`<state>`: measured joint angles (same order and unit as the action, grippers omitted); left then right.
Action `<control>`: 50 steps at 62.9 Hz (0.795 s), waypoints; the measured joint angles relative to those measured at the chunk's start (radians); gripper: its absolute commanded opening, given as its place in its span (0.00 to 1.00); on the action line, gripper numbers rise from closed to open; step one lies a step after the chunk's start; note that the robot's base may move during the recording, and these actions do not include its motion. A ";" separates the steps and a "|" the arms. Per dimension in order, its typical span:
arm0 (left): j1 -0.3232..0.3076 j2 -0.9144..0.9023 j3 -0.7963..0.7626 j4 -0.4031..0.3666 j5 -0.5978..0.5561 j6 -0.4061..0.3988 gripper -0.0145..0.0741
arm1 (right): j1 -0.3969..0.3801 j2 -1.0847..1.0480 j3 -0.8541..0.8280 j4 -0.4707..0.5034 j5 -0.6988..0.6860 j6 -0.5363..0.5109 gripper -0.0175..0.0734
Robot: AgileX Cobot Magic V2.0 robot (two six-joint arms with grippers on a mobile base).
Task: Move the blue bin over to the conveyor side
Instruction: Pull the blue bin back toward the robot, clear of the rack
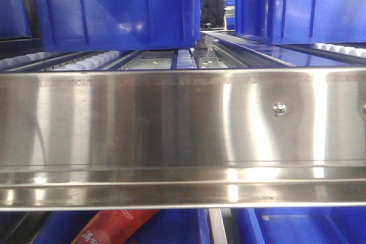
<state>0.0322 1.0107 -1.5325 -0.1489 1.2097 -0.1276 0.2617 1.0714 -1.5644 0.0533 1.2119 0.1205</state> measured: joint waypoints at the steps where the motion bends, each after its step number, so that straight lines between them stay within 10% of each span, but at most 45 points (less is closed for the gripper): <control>1: 0.000 0.000 0.000 0.000 0.000 0.000 0.14 | 0.000 0.000 0.000 0.000 0.000 0.000 0.09; 50: 0.000 0.000 0.000 0.000 0.002 0.000 0.14 | 0.000 0.000 0.000 0.000 0.000 0.000 0.09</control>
<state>0.0322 1.0107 -1.5325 -0.1489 1.2121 -0.1276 0.2617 1.0714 -1.5644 0.0533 1.2119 0.1205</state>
